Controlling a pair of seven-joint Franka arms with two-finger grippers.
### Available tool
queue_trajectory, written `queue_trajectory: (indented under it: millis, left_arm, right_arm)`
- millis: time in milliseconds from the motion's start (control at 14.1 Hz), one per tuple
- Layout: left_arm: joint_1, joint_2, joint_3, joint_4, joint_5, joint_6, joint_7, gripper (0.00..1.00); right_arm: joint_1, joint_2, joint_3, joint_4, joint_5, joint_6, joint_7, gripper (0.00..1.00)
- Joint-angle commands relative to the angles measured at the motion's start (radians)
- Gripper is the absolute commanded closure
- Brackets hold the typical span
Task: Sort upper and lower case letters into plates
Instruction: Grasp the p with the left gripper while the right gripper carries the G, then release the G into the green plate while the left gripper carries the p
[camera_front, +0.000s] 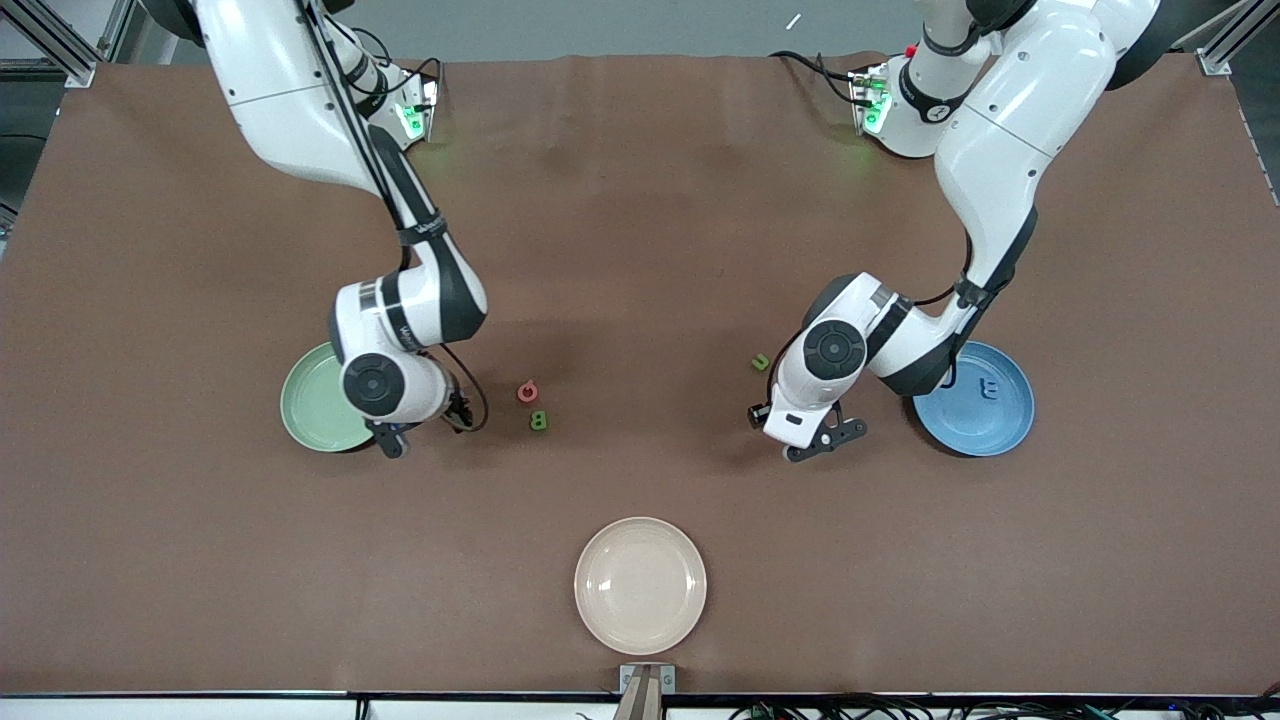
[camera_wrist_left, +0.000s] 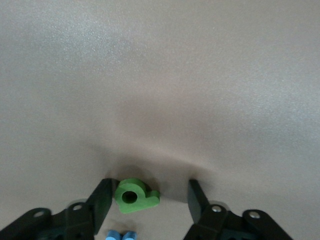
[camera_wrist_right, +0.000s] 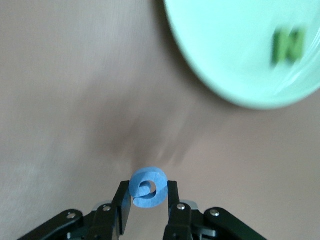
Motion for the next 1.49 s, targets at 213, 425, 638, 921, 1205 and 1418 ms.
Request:
queue_trajectory:
  millis: [213,425,638,921,1205,1418]
  left_arm:
    - [0.004,-0.015,0.0,-0.025,-0.035,-0.004,-0.008,0.41]
    - [0.004,-0.015,0.0,-0.025,-0.035,-0.005,-0.008,0.49]
    - [0.004,-0.015,0.0,-0.025,-0.035,-0.007,-0.005,0.62]
    - [0.004,-0.017,0.0,-0.025,-0.035,-0.007,-0.003,0.69]
    - [0.004,-0.058,0.001,-0.027,-0.035,-0.013,-0.002,0.79]
    - [0.02,-0.132,0.0,-0.031,-0.035,-0.117,0.032,0.8]
  right_arm:
    - [-0.123,-0.116,0.001,-0.127,-0.02,-0.012,-0.268,1.0]
    - [-0.232,-0.156,0.003,-0.181,-0.02,0.008,-0.452,1.0]
    - [-0.252,-0.162,0.004,-0.218,-0.013,0.035,-0.497,1.0]
    - [-0.243,-0.161,0.01,-0.301,-0.01,0.154,-0.497,1.0]
    - [-0.24,-0.154,0.017,-0.299,-0.008,0.161,-0.496,0.99]
    - [-0.24,-0.153,0.018,-0.301,-0.002,0.173,-0.496,0.98]
